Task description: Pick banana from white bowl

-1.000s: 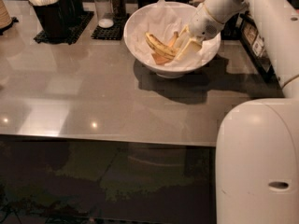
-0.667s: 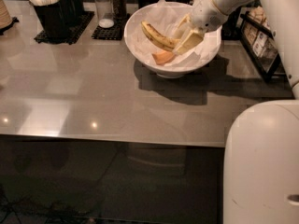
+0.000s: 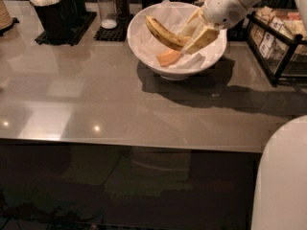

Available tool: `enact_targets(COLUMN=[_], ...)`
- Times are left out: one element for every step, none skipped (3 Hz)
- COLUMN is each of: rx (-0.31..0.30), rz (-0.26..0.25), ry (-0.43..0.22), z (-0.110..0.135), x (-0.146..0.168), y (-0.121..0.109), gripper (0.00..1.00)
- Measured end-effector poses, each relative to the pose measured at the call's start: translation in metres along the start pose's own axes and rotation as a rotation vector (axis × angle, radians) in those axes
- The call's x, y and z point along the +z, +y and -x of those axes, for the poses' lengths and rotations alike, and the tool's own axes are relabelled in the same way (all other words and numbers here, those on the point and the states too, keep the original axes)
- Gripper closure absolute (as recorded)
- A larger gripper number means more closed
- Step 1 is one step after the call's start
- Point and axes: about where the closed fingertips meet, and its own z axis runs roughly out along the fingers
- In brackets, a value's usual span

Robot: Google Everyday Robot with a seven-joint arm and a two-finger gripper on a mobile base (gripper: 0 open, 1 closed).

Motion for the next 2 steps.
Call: enact_targets(rx=[0.022,0.041], rz=[-0.01,-0.033], ry=[0.004,0.018], z=[0.007,0.014], x=[-0.024,-0.044], y=[0.031,0.064], gripper=[1.0,1.0])
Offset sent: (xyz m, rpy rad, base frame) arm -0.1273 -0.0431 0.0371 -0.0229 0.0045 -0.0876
